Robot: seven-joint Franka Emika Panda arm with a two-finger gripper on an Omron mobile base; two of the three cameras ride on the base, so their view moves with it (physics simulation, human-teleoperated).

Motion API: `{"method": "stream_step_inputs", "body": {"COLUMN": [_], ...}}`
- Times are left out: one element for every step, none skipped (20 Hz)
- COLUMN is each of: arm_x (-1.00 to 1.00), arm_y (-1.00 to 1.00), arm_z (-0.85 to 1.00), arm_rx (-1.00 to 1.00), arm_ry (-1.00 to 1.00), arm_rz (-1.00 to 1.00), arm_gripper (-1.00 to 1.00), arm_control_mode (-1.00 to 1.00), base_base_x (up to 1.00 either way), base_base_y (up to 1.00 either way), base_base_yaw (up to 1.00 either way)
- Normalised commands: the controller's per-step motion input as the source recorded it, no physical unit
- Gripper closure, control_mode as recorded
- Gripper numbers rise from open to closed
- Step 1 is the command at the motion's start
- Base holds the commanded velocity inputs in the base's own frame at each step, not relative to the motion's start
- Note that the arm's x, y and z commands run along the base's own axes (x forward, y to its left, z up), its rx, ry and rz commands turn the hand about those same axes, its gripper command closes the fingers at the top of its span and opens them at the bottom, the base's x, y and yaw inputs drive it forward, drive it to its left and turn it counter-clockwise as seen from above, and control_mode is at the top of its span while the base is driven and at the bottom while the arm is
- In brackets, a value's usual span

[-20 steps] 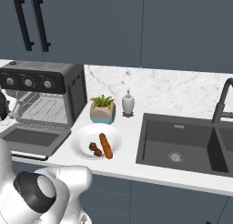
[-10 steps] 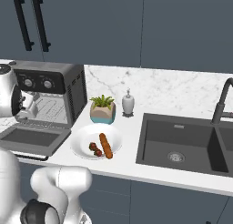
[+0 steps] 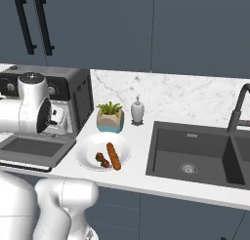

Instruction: Pick up the kebab skewer and baguette bread, and place them inside the toaster oven. Close the toaster oven door and start by setting the timer.

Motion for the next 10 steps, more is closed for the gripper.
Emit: {"method": "stream_step_inputs", "body": {"arm_x": [-0.01, 0.00, 0.00, 0.00, 0.00, 0.00, 0.00, 0.00, 0.00, 0.00], "arm_y": [-1.00, -1.00, -1.00, -1.00, -1.00, -1.00, -1.00, -1.00, -1.00, -1.00], "arm_z": [0.00, 0.00, 0.00, 0.00, -0.05, -0.14, -0.19, -0.22, -0.31, -0.44], "arm_rx": [-0.05, -0.06, -0.08, -0.08, -0.09, -0.11, -0.11, -0.11, -0.10, -0.13], "arm_ry": [0.09, 0.09, 0.07, 0.07, 0.07, 0.05, 0.07, 0.05, 0.09, 0.05], "arm_rz": [0.00, 0.00, 0.00, 0.00, 0.00, 0.00, 0.00, 0.00, 0.00, 0.00], "arm_gripper": [-1.00, -1.00, -1.00, -1.00, -1.00, -1.00, -1.00, -1.00, -1.00, -1.00], "arm_control_mode": [-1.00, -1.00, -1.00, -1.00, -1.00, -1.00, -1.00, -1.00, -1.00, -1.00], "base_base_x": [0.00, 0.00, 0.00, 0.00, 0.00, 0.00, 0.00, 0.00, 0.00, 0.00], "base_base_y": [0.00, 0.00, 0.00, 0.00, 0.00, 0.00, 0.00, 0.00, 0.00, 0.00], "base_base_yaw": [0.00, 0.00, 0.00, 0.00, 0.00, 0.00, 0.00, 0.00, 0.00, 0.00]}}
